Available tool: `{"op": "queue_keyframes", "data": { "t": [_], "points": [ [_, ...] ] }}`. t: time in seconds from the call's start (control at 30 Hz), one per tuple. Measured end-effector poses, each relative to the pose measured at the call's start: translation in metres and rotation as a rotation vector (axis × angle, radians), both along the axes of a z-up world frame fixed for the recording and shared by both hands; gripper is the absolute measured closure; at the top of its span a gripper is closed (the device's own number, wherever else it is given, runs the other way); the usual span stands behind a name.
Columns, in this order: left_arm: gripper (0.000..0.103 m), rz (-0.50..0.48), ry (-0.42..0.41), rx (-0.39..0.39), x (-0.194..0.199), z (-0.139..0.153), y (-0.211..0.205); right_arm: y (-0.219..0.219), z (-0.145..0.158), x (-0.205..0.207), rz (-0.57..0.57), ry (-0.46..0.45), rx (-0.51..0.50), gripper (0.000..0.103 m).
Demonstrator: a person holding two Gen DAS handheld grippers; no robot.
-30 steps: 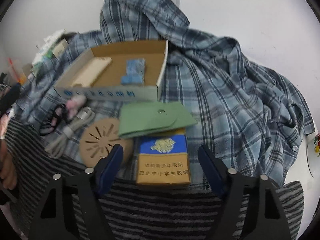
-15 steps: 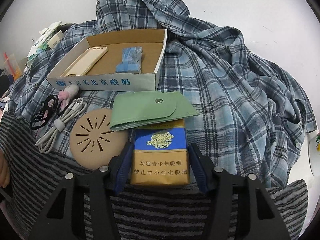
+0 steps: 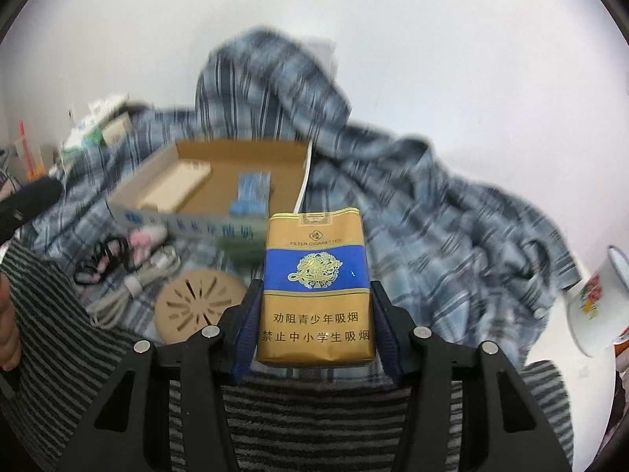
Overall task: Organize soft objects
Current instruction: 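Grasp the cigarette pack with the right tool while the left tool grasps the white cable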
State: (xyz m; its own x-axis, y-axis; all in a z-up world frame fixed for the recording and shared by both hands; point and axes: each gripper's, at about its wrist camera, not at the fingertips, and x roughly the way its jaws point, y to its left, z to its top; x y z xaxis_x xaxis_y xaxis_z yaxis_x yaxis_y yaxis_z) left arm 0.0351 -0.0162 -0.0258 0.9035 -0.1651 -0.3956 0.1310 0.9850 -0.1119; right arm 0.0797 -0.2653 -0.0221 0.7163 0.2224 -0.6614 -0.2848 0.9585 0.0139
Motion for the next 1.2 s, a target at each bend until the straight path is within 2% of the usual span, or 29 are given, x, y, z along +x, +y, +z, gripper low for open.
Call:
{"op": "queue_keyframes", "data": {
  "t": [0.1, 0.2, 0.23, 0.3, 0.4, 0.5, 0.6, 0.67, 0.77, 0.8, 0.87, 1.03, 1.2],
  "points": [
    [0.002, -0.012, 0.010, -0.002, 0.001, 0.000, -0.001, -0.008, 0.013, -0.014, -0.022, -0.099, 0.036, 0.053],
    [0.015, -0.026, 0.102, 0.016, 0.008, -0.001, -0.004, -0.011, 0.020, -0.020, -0.025, -0.139, 0.056, 0.052],
    [0.016, -0.054, 0.150, 0.010, 0.011, -0.003, -0.005, -0.010, 0.020, -0.020, -0.024, -0.140, 0.053, 0.052],
    [0.030, -0.111, 0.247, 0.005, 0.017, -0.009, -0.010, -0.006, 0.020, -0.018, -0.020, -0.135, 0.038, 0.052],
    [0.047, -0.175, 0.331, 0.036, 0.023, -0.020, -0.022, -0.003, 0.019, -0.021, -0.013, -0.136, 0.036, 0.052],
    [0.056, -0.201, 0.412, 0.080, 0.033, -0.035, -0.036, -0.006, 0.018, -0.022, -0.011, -0.135, 0.050, 0.052],
    [0.060, -0.182, 0.486, 0.106, 0.043, -0.049, -0.042, -0.010, 0.018, -0.022, -0.017, -0.132, 0.070, 0.052],
    [0.064, -0.190, 0.518, 0.087, 0.049, -0.055, -0.041, -0.012, 0.018, -0.022, -0.020, -0.128, 0.081, 0.052],
    [0.068, -0.184, 0.542, 0.071, 0.056, -0.059, -0.038, -0.014, 0.017, -0.021, -0.022, -0.122, 0.094, 0.052],
    [0.076, -0.182, 0.550, 0.067, 0.058, -0.061, -0.037, -0.015, 0.017, -0.020, -0.023, -0.120, 0.097, 0.052],
    [0.082, -0.188, 0.575, 0.055, 0.061, -0.065, -0.036, -0.015, 0.018, -0.020, -0.023, -0.118, 0.101, 0.052],
    [0.083, -0.197, 0.579, 0.036, 0.063, -0.067, -0.032, -0.015, 0.018, -0.020, -0.023, -0.113, 0.102, 0.052],
    [0.084, -0.235, 0.490, 0.024, 0.051, -0.054, -0.031, -0.015, 0.017, -0.020, -0.025, -0.112, 0.107, 0.052]
  ]
}}
